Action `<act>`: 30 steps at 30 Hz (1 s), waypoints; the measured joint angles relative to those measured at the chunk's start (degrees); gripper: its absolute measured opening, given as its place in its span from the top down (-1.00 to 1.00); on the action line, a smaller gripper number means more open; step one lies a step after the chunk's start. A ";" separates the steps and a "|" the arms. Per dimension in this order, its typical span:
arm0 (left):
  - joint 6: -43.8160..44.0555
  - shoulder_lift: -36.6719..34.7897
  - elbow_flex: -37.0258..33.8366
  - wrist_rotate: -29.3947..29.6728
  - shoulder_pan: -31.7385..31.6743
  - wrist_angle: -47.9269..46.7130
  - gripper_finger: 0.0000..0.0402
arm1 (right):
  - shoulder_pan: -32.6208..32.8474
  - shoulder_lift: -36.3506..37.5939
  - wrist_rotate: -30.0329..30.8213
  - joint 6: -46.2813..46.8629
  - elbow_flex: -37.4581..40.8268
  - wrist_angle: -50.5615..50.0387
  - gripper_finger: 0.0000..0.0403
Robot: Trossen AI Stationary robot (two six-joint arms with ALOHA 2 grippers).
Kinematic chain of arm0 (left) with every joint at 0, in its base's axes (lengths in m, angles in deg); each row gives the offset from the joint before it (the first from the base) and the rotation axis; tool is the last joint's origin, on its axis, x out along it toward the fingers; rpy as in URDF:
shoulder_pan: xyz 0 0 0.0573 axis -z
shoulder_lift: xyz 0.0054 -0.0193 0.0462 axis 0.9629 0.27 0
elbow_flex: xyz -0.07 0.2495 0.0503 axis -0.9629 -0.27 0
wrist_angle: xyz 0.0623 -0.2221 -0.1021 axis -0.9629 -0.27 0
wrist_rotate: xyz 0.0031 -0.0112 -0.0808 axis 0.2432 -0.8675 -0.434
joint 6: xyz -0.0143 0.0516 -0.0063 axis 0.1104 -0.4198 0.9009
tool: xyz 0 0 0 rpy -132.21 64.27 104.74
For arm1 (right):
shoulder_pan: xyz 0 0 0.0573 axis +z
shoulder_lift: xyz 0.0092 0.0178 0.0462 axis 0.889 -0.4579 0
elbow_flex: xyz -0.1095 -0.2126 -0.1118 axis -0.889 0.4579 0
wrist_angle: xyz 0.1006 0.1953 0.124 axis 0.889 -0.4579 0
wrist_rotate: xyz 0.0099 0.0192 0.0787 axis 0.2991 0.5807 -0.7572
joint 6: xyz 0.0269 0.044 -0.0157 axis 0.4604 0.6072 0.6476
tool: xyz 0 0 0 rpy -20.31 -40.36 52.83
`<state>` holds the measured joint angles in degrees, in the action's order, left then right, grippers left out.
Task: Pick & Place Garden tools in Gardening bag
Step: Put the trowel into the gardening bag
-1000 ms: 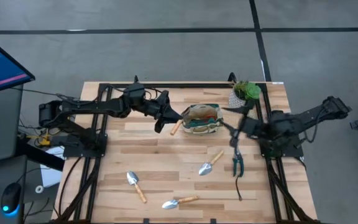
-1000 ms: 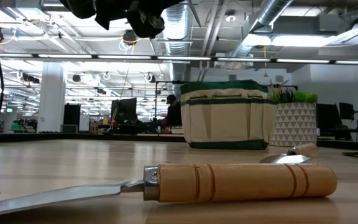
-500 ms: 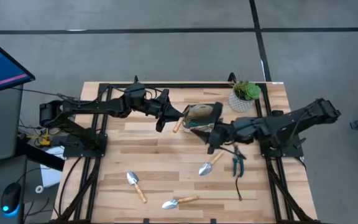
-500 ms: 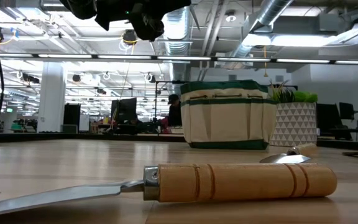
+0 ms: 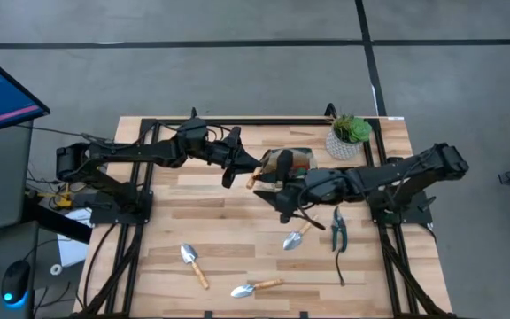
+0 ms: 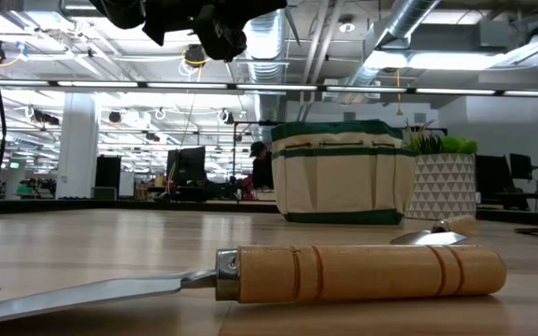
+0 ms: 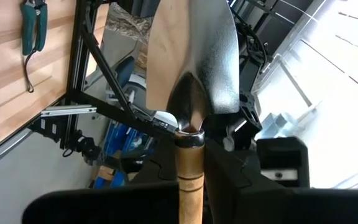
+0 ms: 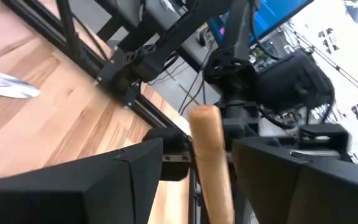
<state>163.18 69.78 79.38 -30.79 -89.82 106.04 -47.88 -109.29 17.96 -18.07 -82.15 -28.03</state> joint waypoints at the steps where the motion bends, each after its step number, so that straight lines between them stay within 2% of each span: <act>1: -0.04 0.00 0.00 -0.02 0.00 -0.02 0.92 | -0.05 -0.57 -0.07 -0.16 -0.39 -0.11 0.07; 9: -0.09 0.00 0.00 0.00 0.01 -0.09 0.92 | -0.78 -1.41 -0.16 -0.20 -1.22 -0.16 0.11; 22: -0.02 0.00 0.00 0.44 0.09 -0.46 0.92 | -2.68 -1.41 -0.05 -0.09 -1.22 -0.05 0.65; 30: -1.23 0.00 0.00 0.39 0.00 -0.37 0.83 | -2.50 -1.38 0.11 2.82 -1.22 1.25 0.70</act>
<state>161.95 69.78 79.38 -30.40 -89.82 105.68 -50.39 -110.66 18.07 -15.26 -83.37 -26.77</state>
